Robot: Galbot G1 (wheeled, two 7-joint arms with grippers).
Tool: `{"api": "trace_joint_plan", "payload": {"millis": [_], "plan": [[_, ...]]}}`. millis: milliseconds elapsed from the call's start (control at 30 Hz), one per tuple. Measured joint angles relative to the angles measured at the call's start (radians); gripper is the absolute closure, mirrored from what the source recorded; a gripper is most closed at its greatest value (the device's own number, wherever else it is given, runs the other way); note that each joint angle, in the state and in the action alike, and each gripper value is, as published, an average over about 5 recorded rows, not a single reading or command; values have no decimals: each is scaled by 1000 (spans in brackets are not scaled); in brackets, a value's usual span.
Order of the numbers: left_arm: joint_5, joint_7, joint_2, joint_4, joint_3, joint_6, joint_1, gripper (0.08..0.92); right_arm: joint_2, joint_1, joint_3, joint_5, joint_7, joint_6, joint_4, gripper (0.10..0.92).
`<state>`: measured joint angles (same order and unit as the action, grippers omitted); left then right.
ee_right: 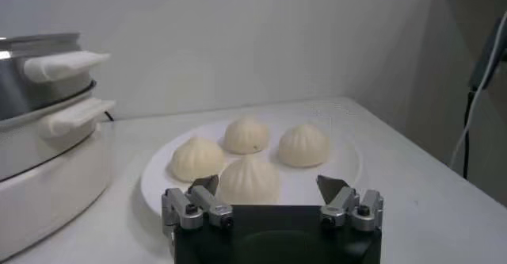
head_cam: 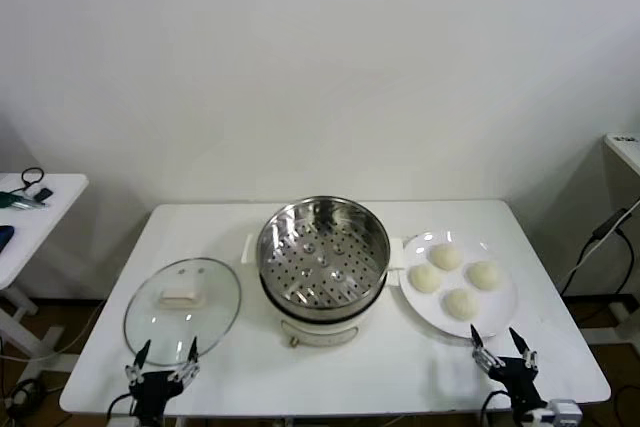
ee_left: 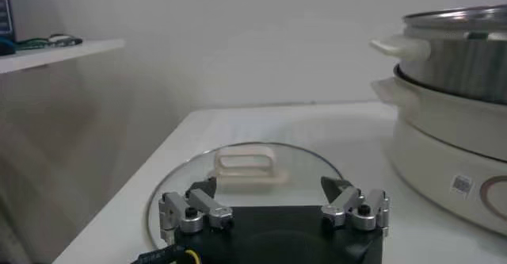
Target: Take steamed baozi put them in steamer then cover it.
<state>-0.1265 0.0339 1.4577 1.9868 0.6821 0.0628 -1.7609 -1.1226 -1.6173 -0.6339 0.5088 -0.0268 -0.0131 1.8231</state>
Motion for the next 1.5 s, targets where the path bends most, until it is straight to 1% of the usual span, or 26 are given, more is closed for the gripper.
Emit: {"api": "trace_joint_plan", "payload": {"millis": [133, 267, 433, 533, 633, 733, 867, 1000, 1133, 1300, 1500], "plan": [[1, 0, 1, 4, -2, 0, 2, 177, 34, 79, 5, -13, -1, -51, -10, 203], [4, -1, 1, 6, -8, 0, 5, 177, 106, 221, 41, -35, 14, -132, -47, 203], [8, -1, -1, 2, -14, -2, 11, 177, 243, 446, 161, -79, 94, -229, -127, 203], [9, -1, -1, -2, -16, -3, 15, 177, 336, 589, 276, -123, 187, -254, -186, 203], [10, -1, -2, -4, -19, -3, 19, 177, 424, 743, 420, -177, 312, -245, -251, 203], [12, -1, -2, -4, -21, -3, 21, 177, 494, 914, 594, -237, 457, -206, -321, 203], [15, -1, -2, -6, -22, -4, 22, 177, 549, 1160, 852, -314, 653, -129, -419, 203], [18, -2, -2, -8, -25, -7, 22, 177, 564, 1397, 1106, -363, 822, -68, -519, 203], [23, -3, 3, -8, -31, -9, 22, 177, 547, 1584, 1330, -383, 936, -36, -619, 203], [26, -6, 11, -3, -33, -9, 23, 177, 494, 1716, 1518, -387, 1019, -22, -732, 203], [27, -6, 17, -2, -31, -9, 25, 177, 393, 1785, 1607, -388, 1064, -19, -872, 203]]}}
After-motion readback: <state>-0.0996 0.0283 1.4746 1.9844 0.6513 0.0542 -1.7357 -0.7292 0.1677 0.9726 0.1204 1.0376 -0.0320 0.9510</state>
